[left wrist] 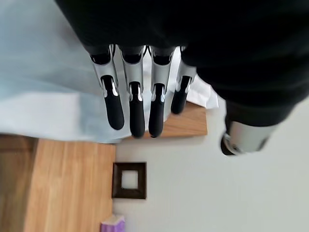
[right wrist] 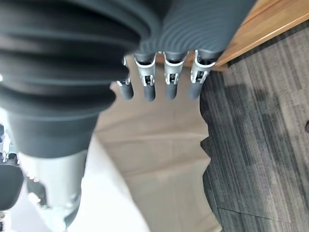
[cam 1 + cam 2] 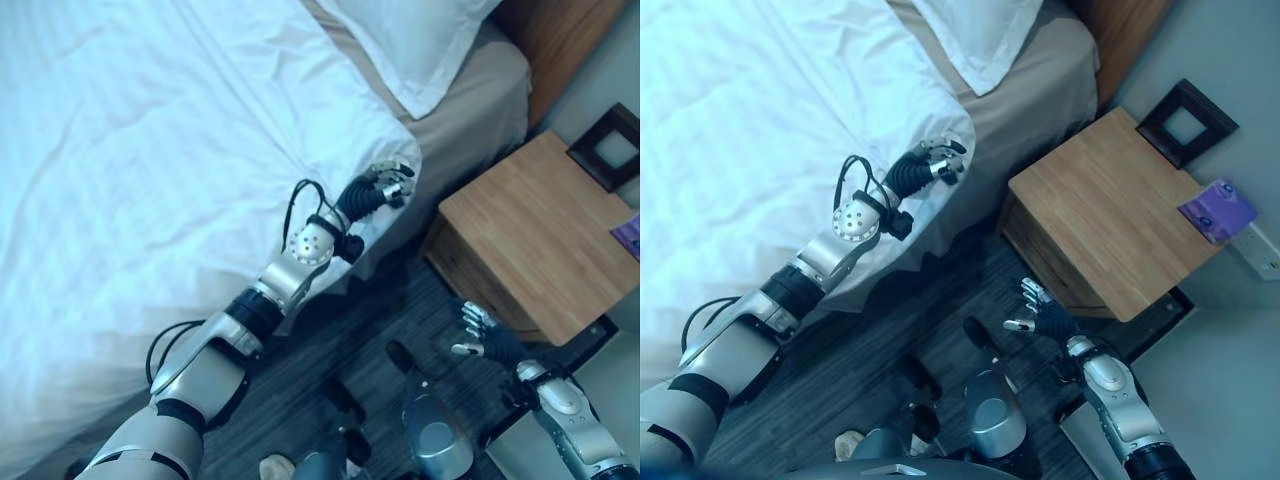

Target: Making the bed.

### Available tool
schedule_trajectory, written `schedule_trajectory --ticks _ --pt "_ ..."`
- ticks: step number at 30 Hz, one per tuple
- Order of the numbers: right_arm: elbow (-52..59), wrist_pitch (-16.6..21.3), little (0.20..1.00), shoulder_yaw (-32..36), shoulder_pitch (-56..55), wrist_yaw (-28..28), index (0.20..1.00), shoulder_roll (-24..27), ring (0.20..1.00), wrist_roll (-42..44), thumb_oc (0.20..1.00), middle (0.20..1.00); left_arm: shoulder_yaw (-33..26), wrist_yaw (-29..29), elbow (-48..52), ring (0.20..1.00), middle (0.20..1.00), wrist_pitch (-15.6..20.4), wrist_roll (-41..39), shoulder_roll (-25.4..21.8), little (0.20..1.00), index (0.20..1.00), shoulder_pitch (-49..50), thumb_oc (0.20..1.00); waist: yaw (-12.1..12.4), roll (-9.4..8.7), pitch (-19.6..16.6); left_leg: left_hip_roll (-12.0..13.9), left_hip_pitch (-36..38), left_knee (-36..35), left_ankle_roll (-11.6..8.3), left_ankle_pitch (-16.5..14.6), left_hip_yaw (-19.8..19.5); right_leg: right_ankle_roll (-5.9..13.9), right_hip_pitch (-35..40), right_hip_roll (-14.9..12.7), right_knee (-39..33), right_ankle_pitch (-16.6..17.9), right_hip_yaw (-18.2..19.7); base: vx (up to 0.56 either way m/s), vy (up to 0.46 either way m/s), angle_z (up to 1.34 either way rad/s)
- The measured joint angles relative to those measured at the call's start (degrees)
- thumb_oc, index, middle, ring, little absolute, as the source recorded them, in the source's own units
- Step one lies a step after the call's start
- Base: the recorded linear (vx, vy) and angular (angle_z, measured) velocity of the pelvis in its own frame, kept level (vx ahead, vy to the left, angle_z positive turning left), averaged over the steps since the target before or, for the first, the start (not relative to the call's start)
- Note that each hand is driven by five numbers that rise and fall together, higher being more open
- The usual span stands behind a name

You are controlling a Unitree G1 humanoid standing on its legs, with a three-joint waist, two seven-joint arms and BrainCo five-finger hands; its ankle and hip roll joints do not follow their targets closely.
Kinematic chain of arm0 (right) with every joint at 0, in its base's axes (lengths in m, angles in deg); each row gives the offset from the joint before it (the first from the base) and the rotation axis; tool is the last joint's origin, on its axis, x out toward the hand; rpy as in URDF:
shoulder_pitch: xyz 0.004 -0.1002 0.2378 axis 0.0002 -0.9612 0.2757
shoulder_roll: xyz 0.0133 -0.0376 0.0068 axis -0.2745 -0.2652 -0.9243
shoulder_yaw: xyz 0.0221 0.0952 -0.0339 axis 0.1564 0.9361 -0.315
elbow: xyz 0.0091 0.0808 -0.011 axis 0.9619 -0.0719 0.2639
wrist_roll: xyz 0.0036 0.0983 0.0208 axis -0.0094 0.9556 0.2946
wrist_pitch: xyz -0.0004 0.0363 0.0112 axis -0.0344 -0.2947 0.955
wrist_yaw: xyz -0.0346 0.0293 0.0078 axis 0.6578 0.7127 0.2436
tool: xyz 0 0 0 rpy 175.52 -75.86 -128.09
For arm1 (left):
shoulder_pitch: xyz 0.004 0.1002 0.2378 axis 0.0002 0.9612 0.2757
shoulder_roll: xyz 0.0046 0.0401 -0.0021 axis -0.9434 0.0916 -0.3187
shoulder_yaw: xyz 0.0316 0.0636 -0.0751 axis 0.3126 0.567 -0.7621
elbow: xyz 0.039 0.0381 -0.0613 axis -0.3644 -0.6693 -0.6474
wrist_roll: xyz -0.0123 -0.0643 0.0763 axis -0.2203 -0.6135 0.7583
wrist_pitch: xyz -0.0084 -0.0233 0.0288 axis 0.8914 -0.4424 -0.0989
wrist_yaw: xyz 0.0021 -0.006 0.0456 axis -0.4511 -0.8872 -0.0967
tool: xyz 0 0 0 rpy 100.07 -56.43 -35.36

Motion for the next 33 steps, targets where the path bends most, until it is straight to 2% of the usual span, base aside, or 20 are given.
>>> schedule_trajectory --ticks 8,11,12,14,15,16,17,18,20,22,25,29,30,32,33 --pt "-1.03 -0.43 1.0 1.94 -3.4 -0.87 1.0 -0.36 1.0 4.37 1.0 1.0 -1.2 -3.85 14.66 1.0 1.0 1.37 -9.56 -4.76 1.0 1.0 8.39 1.0 1.27 1.99 -2.46 0.71 0.82 -0.01 0.0 0.02 -0.45 -0.23 0.94 0.63 -0.01 -0.35 -0.4 0.0 -0.028 0.02" --pt "-0.7 -0.42 1.0 6.02 -3.54 -0.08 1.0 -1.05 1.0 6.55 1.0 1.0 -6.56 -6.14 26.2 1.0 1.0 1.62 -15.66 -7.55 1.0 1.0 16.46 1.0 3.22 2.72 -3.42 0.99 0.46 -0.01 0.07 0.06 -1.63 -0.37 1.06 0.92 -0.01 -0.61 -1.2 0.01 -0.027 0.11" --pt "-0.18 0.04 1.0 8.7 -2.97 0.74 1.0 -1.13 1.0 6.78 1.0 1.0 -10.84 -7.51 31.92 1.0 1.0 2.18 -18.37 -8.59 1.0 1.0 21.58 1.0 3.9 2.85 -3.67 1.11 0.39 -0.01 0.09 0.07 -1.67 -0.53 1.06 1.08 -0.01 -0.54 -1.17 0.01 -0.015 0.04" --pt "0.07 0.33 1.0 12.08 2.03 4.23 1.0 0.36 1.0 6.54 1.0 1.0 -17.9 -9.22 36.48 1.0 1.0 3.89 -24.06 -6.85 1.0 1.0 30.03 1.0 5.71 3.11 -3.97 1.14 1.07 -0.01 0.3 -0.08 -2.29 -0.65 1.9 1.17 -0.01 -0.66 -1.42 0.0 -0.014 0.06" --pt "-0.02 0.75 0.58 13.61 4.73 5.81 0.58 0.67 0.58 6.54 0.58 0.58 -18.97 -9.23 36.64 1.0 1.0 4.69 -25.7 -6.26 1.0 1.0 32.32 1.0 6.34 3.22 -4.3 1.09 1.19 0.0 0.24 0.1 -2.8 -0.88 2.17 1.11 -0.02 -0.55 -2.01 0.0 -0.03 0.2" --pt "-0.36 1.99 0.256 14.47 7.47 7.08 0.256 0.8 0.256 6.46 0.256 0.256 -19.51 -9.26 36.31 1.0 1.0 4.82 -26.8 -5.77 1.0 1.0 33.85 1.0 6.91 3.38 -4.73 1.12 1.19 0.0 0.21 0.26 -2.97 -0.94 2.36 1.09 0.0 -0.65 -2.54 -0.02 -0.026 0.26" --pt "-0.69 2.27 0.2 14.18 11.3 9.16 0.2 1.72 0.2 6.09 0.2 0.2 -20.04 -9.18 36.13 1.0 1.0 5.07 -27.83 -5.18 1.0 1.0 35.26 1.0 8.31 3.36 -4.94 1.15 1.19 0.0 0.35 0.32 -3.18 -0.92 2.51 1.1 0.0 -0.79 -2.83 -0.04 -0.034 0.14" --pt "-0.55 2.62 0.2 10.59 22.61 12.08 0.2 4.79 0.2 6.08 0.2 0.2 -21.21 -8.61 35.93 1.0 1.0 5.57 -29.68 -1.84 1.0 1.0 38.81 1.0 10.87 3.78 -5.41 1.0 1.03 0.0 0.49 0.34 -3.28 -0.92 2.41 0.96 0.0 -0.72 -2.76 -0.07 -0.036 0.08" --pt "-0.37 4.0 0.2 9.33 29.35 14.22 0.2 4.75 0.2 6.16 0.2 0.2 -20.96 -8.41 35.13 1.0 1.0 5.69 -31.13 -0.42 1.0 1.0 40.42 1.0 12.13 3.84 -5.78 1.05 0.74 0.02 0.31 0.78 -4.32 -1.19 2.25 1.08 0.06 -0.61 -3.39 -0.06 -0.03 0.23" --pt "-3.05 4.87 0.2 4.67 37.72 15.85 0.2 3.9 0.2 8.58 0.2 0.2 -21.35 -6.76 33.16 1.0 1.0 6.19 -32.31 -0.95 1.0 1.0 41.46 1.0 14.07 4.01 -6.19 1.16 0.28 0.05 0.83 1.89 -5.81 -1.43 2.46 1.28 0.42 -0.52 -5.2 -0.04 -0.028 0.36" --pt "-12.82 3.92 0.2 -1.82 49.66 17.62 0.2 3.4 0.2 11.57 0.2 0.2 -21.39 -5.7 30.99 1.0 1.0 5.9 -34.1 -4.4 1.0 1.0 44.61 1.0 17.48 4.53 -6.54 1.1 0.26 0.31 0.99 2.27 -6.57 -1.42 3.05 1.16 0.06 -0.54 -6.11 -0.02 -0.038 0.17" --pt "-21.17 2.56 0.2 -2.78 53.55 18.16 0.2 1.37 0.2 15.55 0.2 0.2 -23.55 -5.34 30.95 1.0 1.0 4.74 -35.77 -5.94 1.0 1.0 50.91 1.0 19.9 4.59 -6.59 0.86 0.48 0.36 1.01 2.39 -8.21 -1.46 4.12 0.96 -0.02 -1.14 -7.75 -0.02 -0.044 0.26" --pt "-27.05 2.47 0.2 -4.16 56.21 17.56 0.2 -0.64 0.2 18.99 0.2 0.2 -24.18 -5.22 31.03 1.0 1.0 4.46 -36.3 -6.09 1.0 1.0 52.24 1.0 20.82 4.68 -6.62 0.71 0.33 0.35 1.2 2.52 -8.81 -1.42 4.05 1.03 -0.04 -1.17 -8.12 -0.03 -0.031 0.08" --pt "-34.25 -0.2 0.2 -5.07 58.78 17.67 0.2 -1.71 0.2 23.87 0.2 0.2 -23.98 -5.19 31.01 1.0 1.0 3.63 -36.31 -6.1 1.0 1.0 52.48 1.0 21.43 4.98 -6.71 0.66 0.04 0.33 1.17 2.71 -9.37 -1.43 4.14 0.91 -0.05 -1.19 -8.67 -0.01 -0.018 0.18" --pt "-34.32 -0.56 0.2 -5.13 58.71 17.61 0.2 -1.94 0.2 24.75 0.2 0.2 -24.21 -5.18 31.02 1.0 1.0 3.64 -36.31 -6.17 1.0 1.0 52.65 1.0 21.51 5.01 -6.71 0.69 -0.2 0.32 1.13 2.68 -9.63 -1.45 4.05 0.84 -0.05 -1.2 -8.86 -0.03 -0.035 0.15"
